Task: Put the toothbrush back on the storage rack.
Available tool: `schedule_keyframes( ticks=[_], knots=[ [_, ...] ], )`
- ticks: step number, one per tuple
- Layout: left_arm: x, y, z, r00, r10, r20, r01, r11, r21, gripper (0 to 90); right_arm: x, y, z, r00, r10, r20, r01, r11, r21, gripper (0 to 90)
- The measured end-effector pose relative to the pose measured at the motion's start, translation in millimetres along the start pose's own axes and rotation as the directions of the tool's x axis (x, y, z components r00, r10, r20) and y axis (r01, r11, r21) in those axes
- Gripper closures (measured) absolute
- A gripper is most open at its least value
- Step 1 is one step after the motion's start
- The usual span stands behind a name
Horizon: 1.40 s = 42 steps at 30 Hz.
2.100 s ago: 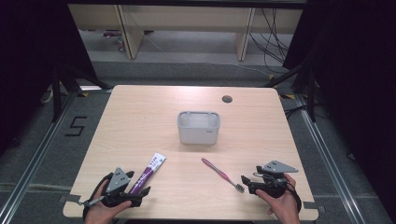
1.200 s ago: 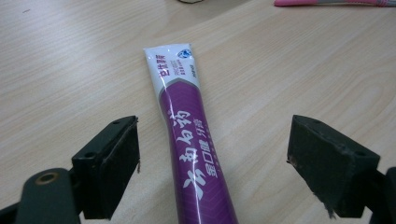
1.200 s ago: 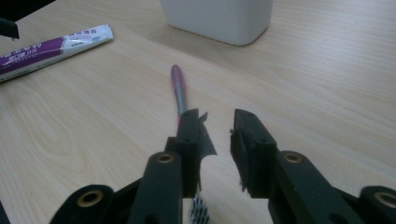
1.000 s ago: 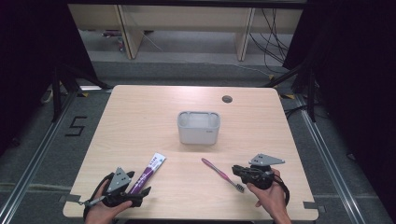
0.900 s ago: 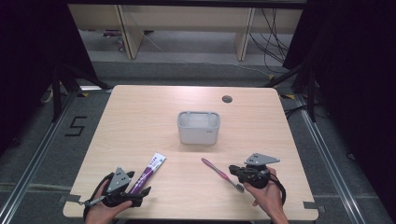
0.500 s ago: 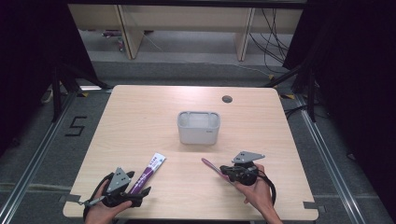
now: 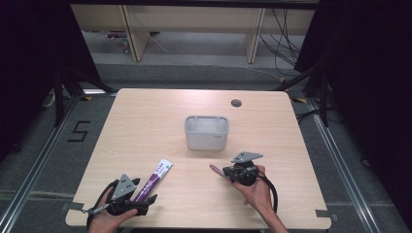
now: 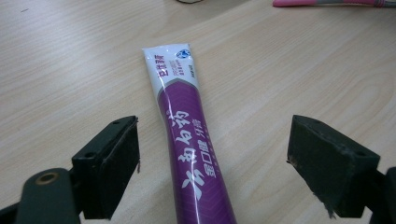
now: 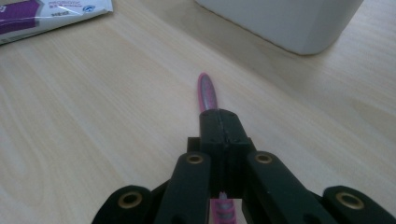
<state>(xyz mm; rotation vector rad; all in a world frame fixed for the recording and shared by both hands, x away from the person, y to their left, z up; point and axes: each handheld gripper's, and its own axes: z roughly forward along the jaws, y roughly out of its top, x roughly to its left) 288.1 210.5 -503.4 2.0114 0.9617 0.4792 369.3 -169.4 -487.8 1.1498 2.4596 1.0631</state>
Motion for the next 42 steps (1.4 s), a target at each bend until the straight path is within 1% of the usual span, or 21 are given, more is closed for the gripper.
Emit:
schedule_keyframes(
  ticks=[1, 2, 3, 4, 5, 7, 9, 14, 21, 22, 24, 25, 26, 30, 32, 33, 35, 36, 39, 40, 42],
  knots=[
    [0.2, 0.0, 0.0, 1.0, 0.001, 0.001, -0.001, 1.0, -0.001, 16.3, 1.8, 1.6, 3.7, 0.9999, 0.014, -0.001, -0.014, 1.0, -0.022, 90.0],
    [0.0, 0.0, 0.0, 1.0, -0.002, -0.001, 0.002, 1.0, -0.001, 16.4, 0.9, 4.1, 4.6, 1.0, -0.002, 0.008, 0.002, 1.0, -0.007, 90.0],
    [0.1, 0.2, -0.6, 1.0, 0.0, 0.0, 0.0, 1.0, 0.006, 16.4, 1.3, 5.7, 8.1, 0.9998, -0.001, 0.019, 0.001, 1.0, -0.017, 90.0],
    [-0.1, 0.0, -0.3, 1.0, 0.0, 0.0, 0.0, 1.0, 0.001, 16.4, 0.1, 8.1, 8.6, 0.9998, -0.01, 0.015, 0.01, 1.0, 0.005, 90.0],
    [0.0, 0.0, -0.3, 1.0, 0.001, 0.0, -0.001, 1.0, -0.003, 16.4, 0.5, 10.6, 13.1, 0.9998, 0.012, 0.017, -0.013, 1.0, 0.01, 90.0],
    [0.3, 0.1, -0.5, 1.0, 0.002, -0.001, -0.002, 1.0, -0.002, 16.4, -0.2, 11.1, 17.4, 0.9997, -0.001, 0.022, 0.001, 1.0, -0.004, 90.0],
    [-0.3, 0.0, -0.1, 1.0, -0.001, 0.001, 0.001, 1.0, -0.002, 16.3, -0.5, 13.7, 22.7, 0.9995, 0.01, 0.031, -0.011, 1.0, 0.019, 90.0],
    [-0.4, 0.0, -0.2, 1.0, -0.002, 0.0, 0.002, 1.0, -0.001, 16.3, -2.0, 20.4, 28.3, 0.9998, -0.01, 0.02, 0.008, 0.998, 0.061, 90.0],
    [0.2, 0.4, -0.6, 1.0, 0.002, 0.002, -0.002, 1.0, 0.008, 16.4, -1.5, 21.6, 38.1, 0.9993, -0.029, 0.021, 0.028, 0.997, 0.078, 90.0],
    [0.1, 0.4, -0.6, 1.0, 0.003, 0.002, -0.003, 1.0, 0.006, 16.3, 0.5, 22.6, 36.8, 0.9998, -0.012, 0.014, 0.011, 0.996, 0.093, 90.0],
    [-0.6, 0.1, -0.5, 1.0, -0.002, 0.0, 0.002, 1.0, 0.0, 16.4, 2.5, 21.7, 38.1, 0.9996, -0.013, 0.024, 0.011, 0.996, 0.083, 90.0],
    [-1.1, 0.0, -0.2, 1.0, -0.01, 0.0, 0.01, 0.9999, -0.006, 16.3, 6.2, 22.6, 36.7, 1.0, 0.002, 0.009, -0.003, 0.995, 0.099, 90.0],
    [0.5, 0.0, -0.5, 1.0, 0.003, -0.003, -0.003, 1.0, -0.001, 16.3, 9.6, 23.1, 37.2, 0.9998, -0.02, 0.001, 0.02, 0.994, 0.106, 90.0],
    [-1.3, 0.0, -0.4, 1.0, -0.01, 0.0, 0.01, 0.9999, -0.006, 16.4, 18.0, 23.3, 37.9, 0.9997, -0.018, -0.017, 0.02, 0.992, 0.122, 90.0],
    [-0.9, 0.1, -0.5, 1.0, -0.009, -0.001, 0.009, 0.9999, -0.008, 16.4, 20.9, 22.5, 38.8, 0.9996, -0.018, -0.023, 0.02, 0.994, 0.109, 89.9],
    [-0.9, 0.1, -0.5, 1.0, -0.009, -0.001, 0.009, 0.9999, -0.008, 16.4, 20.4, 22.9, 38.2, 0.9983, -0.05, -0.029, 0.053, 0.992, 0.115, 89.9],
    [0.6, -0.2, -0.6, 1.0, 0.003, -0.006, -0.003, 1.0, 0.0, 16.4, 20.8, 22.9, 37.7, 0.9968, -0.072, -0.036, 0.075, 0.992, 0.105, 89.9],
    [0.0, -0.1, -0.4, 1.0, -0.003, -0.002, 0.003, 1.0, -0.005, 16.3, 24.0, 22.4, 36.3, 0.9955, -0.077, -0.055, 0.083, 0.99, 0.111, 89.8],
    [-0.8, 0.0, -0.5, 1.0, -0.008, -0.001, 0.008, 0.9999, -0.008, 16.4, 28.6, 20.5, 36.8, 0.9958, -0.067, -0.062, 0.074, 0.991, 0.113, 89.8],
    [-0.8, 0.0, -0.5, 1.0, -0.009, -0.002, 0.009, 0.9999, -0.008, 16.4, 28.5, 20.1, 36.3, 0.994, -0.089, -0.064, 0.096, 0.988, 0.119, 89.8],
    [-0.7, 0.0, -0.6, 0.9999, -0.01, -0.002, 0.01, 0.9999, -0.01, 16.4, 32.9, 18.7, 34.2, 0.9947, -0.069, -0.076, 0.079, 0.988, 0.136, 89.7]
  ],
)
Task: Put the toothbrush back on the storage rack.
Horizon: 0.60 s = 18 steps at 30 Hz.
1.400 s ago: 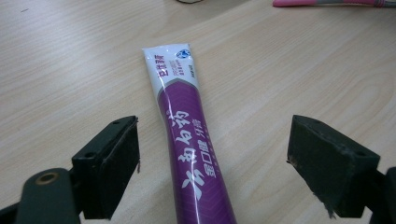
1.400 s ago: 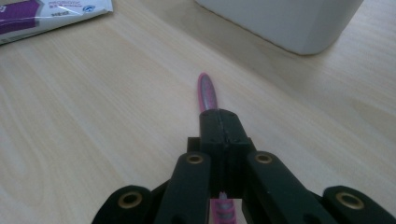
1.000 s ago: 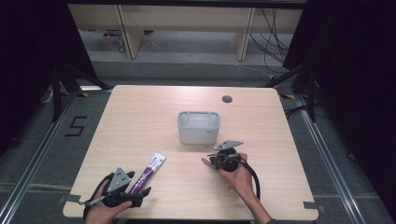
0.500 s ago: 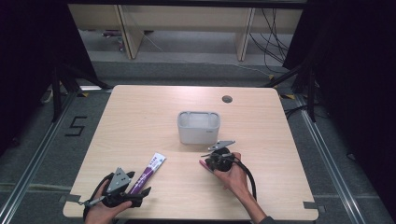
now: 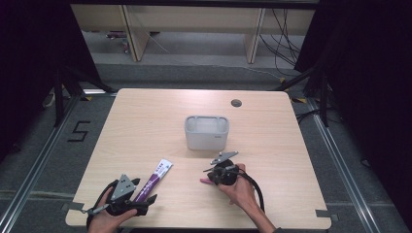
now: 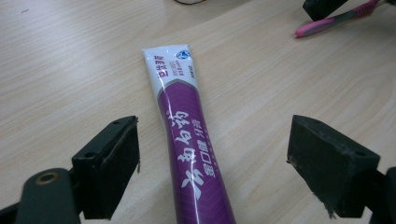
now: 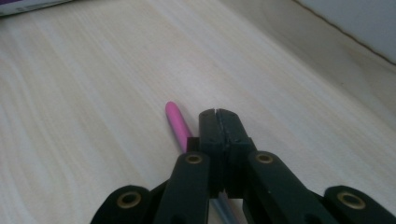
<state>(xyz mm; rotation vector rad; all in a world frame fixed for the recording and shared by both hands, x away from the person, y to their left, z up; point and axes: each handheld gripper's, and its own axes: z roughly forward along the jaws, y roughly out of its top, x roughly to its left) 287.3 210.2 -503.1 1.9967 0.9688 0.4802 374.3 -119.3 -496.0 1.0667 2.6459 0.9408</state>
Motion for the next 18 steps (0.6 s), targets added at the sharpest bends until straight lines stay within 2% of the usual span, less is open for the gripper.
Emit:
schedule_keyframes(
  ticks=[2, 4, 5, 6, 7, 9, 12, 13, 14, 15, 18],
  knots=[
    [0.8, 0.0, -0.6, 1.0, 0.008, -0.004, -0.008, 1.0, 0.005, 16.3, 5.0, -1.9, -1.8, 0.9995, -0.031, -0.008, 0.031, 1.0, -0.001, 89.7],
    [1.8, 0.1, -0.8, 0.9998, 0.02, -0.008, -0.02, 0.9997, 0.017, 16.4, 7.2, -3.1, -2.0, 0.9992, -0.035, -0.019, 0.034, 0.999, -0.016, 89.6],
    [-0.1, 0.0, 0.0, 1.0, -0.001, 0.0, 0.001, 1.0, 0.0, 16.3, 10.7, -4.7, -3.6, 0.999, -0.04, -0.021, 0.04, 0.999, -0.004, 89.6],
    [0.0, 0.0, -0.3, 1.0, 0.004, 0.0, -0.004, 1.0, 0.004, 16.3, 10.2, -5.9, -3.7, 0.9964, -0.079, -0.029, 0.079, 0.997, -0.004, 89.6],
    [0.5, 0.2, -0.9, 0.9999, 0.012, 0.0, -0.012, 0.9999, 0.01, 16.3, 10.2, -5.9, -3.7, 0.9964, -0.079, -0.029, 0.079, 0.997, -0.004, 89.6],
    [0.6, -0.1, -0.7, 1.0, 0.006, -0.002, -0.006, 1.0, 0.004, 16.4, 17.5, -8.1, -6.5, 0.9979, -0.039, -0.051, 0.04, 0.999, 0.033, 89.6],
    [0.7, -0.1, -0.8, 1.0, 0.006, -0.003, -0.006, 1.0, 0.005, 16.4, 19.2, -10.4, -4.1, 0.996, -0.079, -0.042, 0.08, 0.997, 0.013, 89.6],
    [0.5, 0.0, -0.8, 1.0, 0.004, 0.0, -0.004, 1.0, 0.004, 16.4, 22.8, -12.5, -7.3, 0.9966, -0.059, -0.058, 0.061, 0.998, 0.035, 89.2],
    [0.5, 0.0, -0.8, 1.0, 0.004, 0.0, -0.004, 1.0, 0.004, 16.3, 22.8, -12.5, -7.3, 0.9966, -0.059, -0.058, 0.061, 0.998, 0.035, 89.2],
    [0.5, 0.1, -0.7, 1.0, 0.004, 0.001, -0.004, 1.0, 0.004, 16.3, 23.6, -13.9, -8.1, 0.9951, -0.075, -0.065, 0.078, 0.996, 0.038, 89.0],
    [0.5, 0.1, -0.8, 1.0, 0.008, 0.0, -0.008, 0.9999, 0.007, 16.4, 28.8, -17.9, -9.8, 0.9936, -0.086, -0.072, 0.09, 0.995, 0.052, 89.1]
  ],
)
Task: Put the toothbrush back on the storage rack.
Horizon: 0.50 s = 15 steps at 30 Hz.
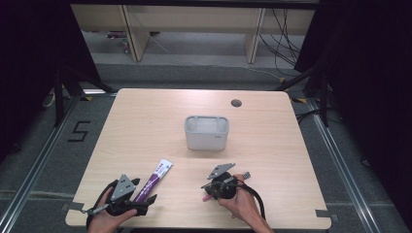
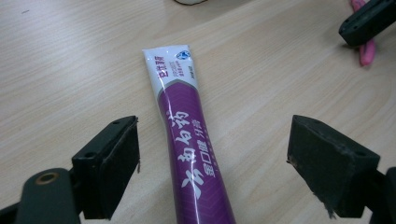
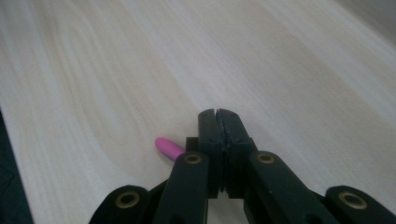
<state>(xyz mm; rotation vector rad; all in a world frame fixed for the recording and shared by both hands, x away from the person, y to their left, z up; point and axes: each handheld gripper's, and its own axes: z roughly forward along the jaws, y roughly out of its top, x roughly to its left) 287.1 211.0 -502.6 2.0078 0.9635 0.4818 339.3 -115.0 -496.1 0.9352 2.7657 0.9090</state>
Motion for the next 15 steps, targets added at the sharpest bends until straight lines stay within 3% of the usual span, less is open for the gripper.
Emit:
schedule_keyframes(
  ticks=[3, 4, 6, 7, 9, 10, 12, 15],
  knots=[
    [0.1, -0.1, 0.1, 1.0, -0.003, 0.0, 0.003, 1.0, -0.003, 16.4, 5.3, -5.4, -2.5, 0.9999, -0.013, -0.005, 0.014, 1.0, 0.014, 89.1],
    [0.1, -0.1, 0.1, 1.0, -0.002, 0.001, 0.002, 1.0, -0.003, 16.3, 5.0, -6.5, -2.8, 0.9989, -0.042, -0.023, 0.042, 0.999, 0.009, 89.1],
    [-0.2, -0.1, 0.1, 1.0, -0.006, 0.0, 0.006, 1.0, -0.004, 16.3, 8.9, -9.6, -5.9, 0.9999, -0.017, -0.004, 0.017, 1.0, 0.019, 89.1],
    [0.1, -0.1, 0.3, 1.0, -0.001, 0.002, 0.001, 1.0, -0.005, 16.4, 8.5, -10.8, -6.2, 0.9982, -0.055, -0.023, 0.056, 0.998, 0.007, 89.1],
    [-0.1, 0.0, -0.1, 1.0, 0.0, 0.001, 0.0, 1.0, -0.001, 16.4, 10.7, -13.1, -7.4, 0.9992, -0.034, -0.021, 0.034, 0.999, 0.007, 89.1],
    [0.0, 0.0, 0.0, 1.0, 0.0, 0.003, 0.0, 1.0, -0.004, 16.4, 11.6, -16.3, -9.3, 0.9976, -0.062, -0.031, 0.062, 0.998, 0.012, 89.1],
    [-0.1, 0.0, -0.1, 1.0, 0.0, 0.001, 0.0, 1.0, 0.0, 16.4, 14.3, -20.6, -11.7, 0.9989, -0.039, -0.027, 0.04, 0.999, 0.011, 89.1],
    [-0.1, 0.0, -0.2, 1.0, 0.002, -0.002, -0.002, 1.0, 0.003, 16.4, 15.5, -23.6, -15.1, 0.9981, -0.049, -0.039, 0.05, 0.999, 0.023, 89.1]
  ],
)
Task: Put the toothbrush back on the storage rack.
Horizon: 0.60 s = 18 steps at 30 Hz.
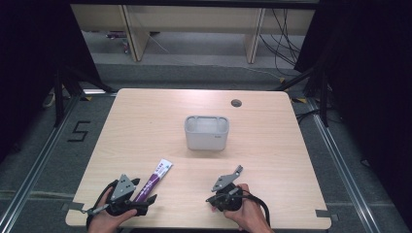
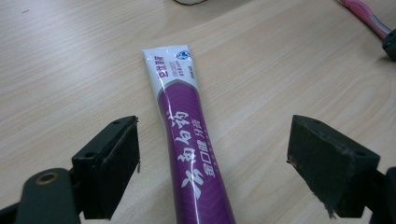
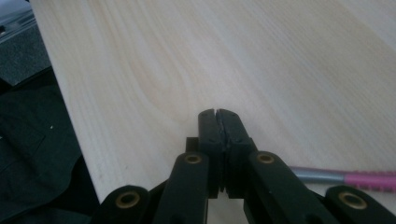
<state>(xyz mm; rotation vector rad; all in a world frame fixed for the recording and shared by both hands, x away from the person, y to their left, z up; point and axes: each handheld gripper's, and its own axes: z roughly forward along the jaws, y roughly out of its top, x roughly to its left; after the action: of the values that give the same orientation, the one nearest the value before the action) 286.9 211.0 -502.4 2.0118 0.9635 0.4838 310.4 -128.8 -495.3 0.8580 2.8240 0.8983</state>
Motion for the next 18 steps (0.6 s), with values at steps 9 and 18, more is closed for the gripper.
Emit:
schedule_keyframes(
  ticks=[9, 18],
  knots=[
    [0.0, 0.1, 0.1, 1.0, -0.002, 0.001, 0.002, 1.0, -0.002, 16.4, 1.6, -15.9, -7.5, 0.9999, -0.015, -0.002, 0.015, 1.0, -0.009, 89.1],
    [0.2, -0.1, 0.5, 1.0, -0.001, 0.0, 0.001, 1.0, 0.003, 16.4, -4.8, -33.5, -23.7, 0.9993, 0.031, 0.02, -0.031, 0.999, -0.005, 89.1]
  ],
)
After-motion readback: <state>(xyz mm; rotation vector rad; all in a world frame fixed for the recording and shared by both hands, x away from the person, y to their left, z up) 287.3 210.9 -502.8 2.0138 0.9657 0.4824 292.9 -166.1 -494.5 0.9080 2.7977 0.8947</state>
